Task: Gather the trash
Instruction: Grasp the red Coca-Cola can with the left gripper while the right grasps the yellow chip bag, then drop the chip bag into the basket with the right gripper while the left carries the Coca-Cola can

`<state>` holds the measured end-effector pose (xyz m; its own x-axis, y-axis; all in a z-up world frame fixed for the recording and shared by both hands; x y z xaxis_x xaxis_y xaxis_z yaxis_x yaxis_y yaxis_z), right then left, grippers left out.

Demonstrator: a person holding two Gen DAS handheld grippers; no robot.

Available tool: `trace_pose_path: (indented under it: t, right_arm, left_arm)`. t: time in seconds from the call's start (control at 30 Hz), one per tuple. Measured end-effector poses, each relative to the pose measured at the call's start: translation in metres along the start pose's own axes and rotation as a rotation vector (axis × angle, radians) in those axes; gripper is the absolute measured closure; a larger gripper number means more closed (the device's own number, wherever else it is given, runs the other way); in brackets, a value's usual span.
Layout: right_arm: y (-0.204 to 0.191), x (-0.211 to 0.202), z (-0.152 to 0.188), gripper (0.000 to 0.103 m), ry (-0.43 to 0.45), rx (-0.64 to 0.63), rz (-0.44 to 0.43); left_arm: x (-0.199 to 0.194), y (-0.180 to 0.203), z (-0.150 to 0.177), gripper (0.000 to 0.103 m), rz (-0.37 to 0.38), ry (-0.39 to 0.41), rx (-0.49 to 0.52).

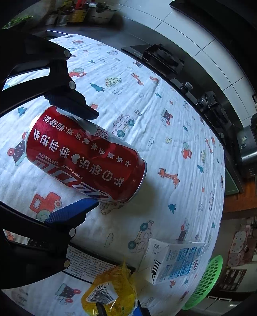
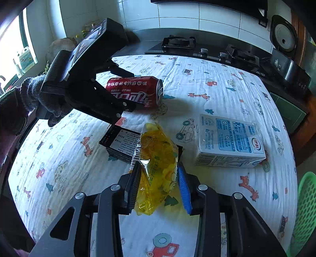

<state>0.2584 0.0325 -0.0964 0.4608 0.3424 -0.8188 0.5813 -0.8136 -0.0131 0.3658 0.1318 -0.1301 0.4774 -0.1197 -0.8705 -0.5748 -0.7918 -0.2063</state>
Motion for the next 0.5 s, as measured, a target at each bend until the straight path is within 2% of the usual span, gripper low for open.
trace_pose_path:
  t: [0.13, 0.3, 0.37, 0.4, 0.5]
  right_arm:
    - [0.001, -0.001, 0.001, 0.067, 0.0, 0.002, 0.001]
    - [0.004, -0.003, 0.003, 0.068, 0.003, 0.019, -0.004]
    - [0.005, -0.003, 0.003, 0.068, 0.003, 0.02, -0.002]
    - [0.005, -0.003, 0.004, 0.068, 0.003, 0.021, -0.001]
    - [0.007, -0.007, 0.004, 0.068, 0.007, 0.03, 0.0]
  left_arm:
    - [0.004, -0.005, -0.002, 0.022, 0.032, -0.015, 0.009]
    - [0.022, -0.013, 0.004, 0.022, 0.025, -0.064, 0.011]
    - [0.024, -0.014, 0.004, 0.04, 0.036, -0.055, -0.01]
    - [0.022, -0.014, 0.004, 0.041, 0.054, -0.047, -0.029]
    - [0.016, -0.016, 0.003, 0.041, 0.043, -0.016, -0.069]
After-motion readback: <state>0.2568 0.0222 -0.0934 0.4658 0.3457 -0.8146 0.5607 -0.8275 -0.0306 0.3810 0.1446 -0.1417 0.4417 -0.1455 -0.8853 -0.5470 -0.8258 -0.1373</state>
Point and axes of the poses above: each gripper's, at about its wrist camera, not at the fingertips, and x roughly the way its jaws point, y to its right, z to its underside, the point moved 6 cm from there along x, roughly the way its jaws point, and after that the axes turned 5 degrees about z, right-handed, at the moved point
